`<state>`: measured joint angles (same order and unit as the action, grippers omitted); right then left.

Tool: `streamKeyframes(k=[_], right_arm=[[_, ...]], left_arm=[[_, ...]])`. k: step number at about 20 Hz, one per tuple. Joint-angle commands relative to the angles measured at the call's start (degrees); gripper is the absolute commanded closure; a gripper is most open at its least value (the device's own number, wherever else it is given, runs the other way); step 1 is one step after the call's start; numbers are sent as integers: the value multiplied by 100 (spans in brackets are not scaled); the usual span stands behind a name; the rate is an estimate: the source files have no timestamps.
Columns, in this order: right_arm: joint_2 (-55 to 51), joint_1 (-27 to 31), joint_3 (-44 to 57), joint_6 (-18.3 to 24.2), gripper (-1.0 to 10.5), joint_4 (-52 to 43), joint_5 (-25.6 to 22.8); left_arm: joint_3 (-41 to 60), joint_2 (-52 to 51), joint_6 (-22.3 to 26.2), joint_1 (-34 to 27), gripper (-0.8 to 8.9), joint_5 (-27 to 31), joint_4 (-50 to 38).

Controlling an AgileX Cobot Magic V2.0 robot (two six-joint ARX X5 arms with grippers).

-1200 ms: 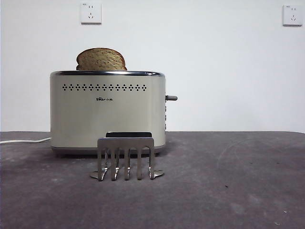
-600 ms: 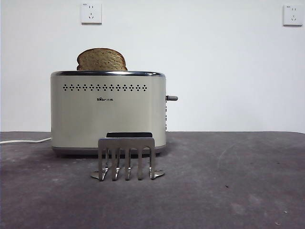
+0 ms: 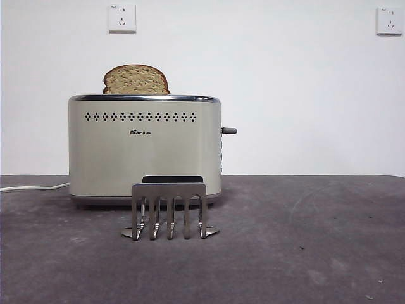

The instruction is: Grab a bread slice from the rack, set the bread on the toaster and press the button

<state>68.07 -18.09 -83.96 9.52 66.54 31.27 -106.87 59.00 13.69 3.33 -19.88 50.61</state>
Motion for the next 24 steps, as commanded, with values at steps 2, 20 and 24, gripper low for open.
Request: streamKeyframes(k=[2,20,24], right_arm=[[13,9,42,42,946,-7,-15],[13,9,42,42,946,-7,-15],[13,9,42,42,946,-7,-15]], left_arm=[[1228,-1001,374,-660,817,48,-890],[9326,-5182,90,-1134,817,208,-4044],[10118,-5641,90,-1134,817,208,-4100]])
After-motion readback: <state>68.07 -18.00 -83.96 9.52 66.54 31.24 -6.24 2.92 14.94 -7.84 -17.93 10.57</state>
